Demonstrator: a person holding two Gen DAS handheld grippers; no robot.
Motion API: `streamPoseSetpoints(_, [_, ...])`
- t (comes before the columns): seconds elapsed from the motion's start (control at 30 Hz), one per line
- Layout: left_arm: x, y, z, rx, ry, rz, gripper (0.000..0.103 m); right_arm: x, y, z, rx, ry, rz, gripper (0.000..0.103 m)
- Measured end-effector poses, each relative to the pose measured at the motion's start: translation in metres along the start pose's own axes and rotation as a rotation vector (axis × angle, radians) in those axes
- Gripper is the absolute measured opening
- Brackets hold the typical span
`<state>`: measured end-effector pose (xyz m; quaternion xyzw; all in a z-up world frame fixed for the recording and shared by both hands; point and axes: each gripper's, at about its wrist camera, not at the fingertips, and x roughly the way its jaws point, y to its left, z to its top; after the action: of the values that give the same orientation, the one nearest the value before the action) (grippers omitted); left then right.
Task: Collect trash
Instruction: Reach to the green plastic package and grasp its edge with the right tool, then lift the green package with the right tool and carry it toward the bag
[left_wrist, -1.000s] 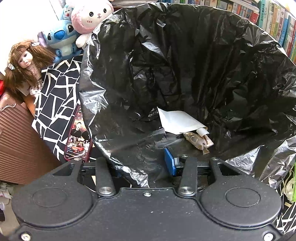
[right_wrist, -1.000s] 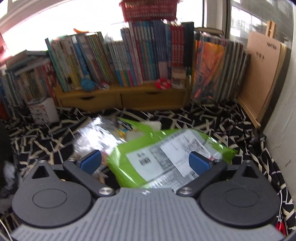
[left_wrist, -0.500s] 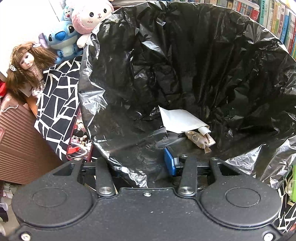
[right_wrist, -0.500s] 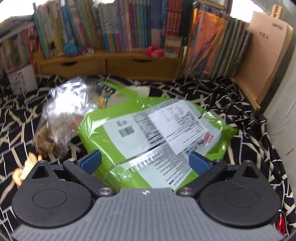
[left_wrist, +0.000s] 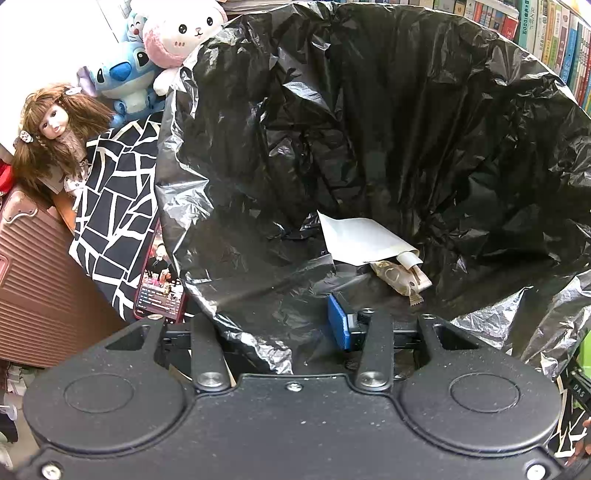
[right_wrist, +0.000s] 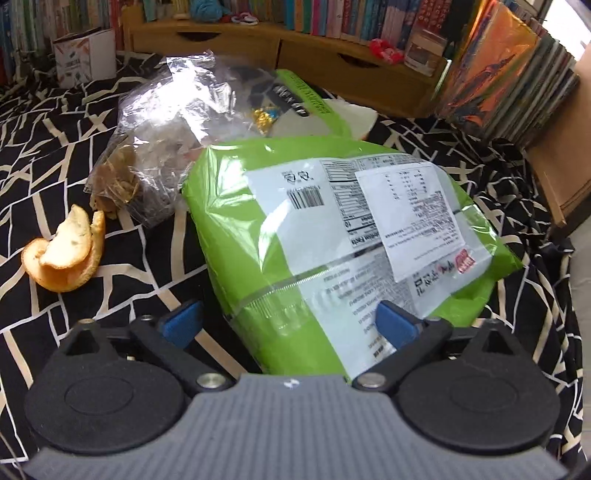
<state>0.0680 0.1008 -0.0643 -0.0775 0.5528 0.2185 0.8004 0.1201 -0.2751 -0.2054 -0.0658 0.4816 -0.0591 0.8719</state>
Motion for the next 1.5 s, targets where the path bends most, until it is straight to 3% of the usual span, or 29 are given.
streamPoseSetpoints(0.07, [0.001,0.0,0.0,-0.002,-0.001,-0.002,0.041,-0.007,-0.002,0.0,0.021,-0.019,0.01,0.086])
streamPoseSetpoints(0.23, [0.001,0.0,0.0,0.0,0.0,-0.003,0.042,-0.025,-0.008,0.005,0.038,-0.062,0.012,0.035])
streamPoseSetpoints(0.33, [0.002,0.0,0.0,0.001,-0.001,-0.005,0.042,-0.037,-0.013,0.006,0.079,-0.09,0.021,0.026])
streamPoseSetpoints(0.63, [0.003,0.002,-0.001,-0.003,-0.004,-0.017,0.042,-0.089,-0.026,0.02,0.166,-0.251,0.031,0.013])
streamPoseSetpoints(1.1, [0.003,0.009,-0.003,-0.005,-0.012,-0.041,0.042,-0.173,-0.048,0.048,0.249,-0.487,0.099,0.012])
streamPoseSetpoints(1.5, [0.004,0.014,-0.003,-0.008,-0.019,-0.056,0.043,-0.232,-0.039,0.075,0.226,-0.63,0.304,0.012])
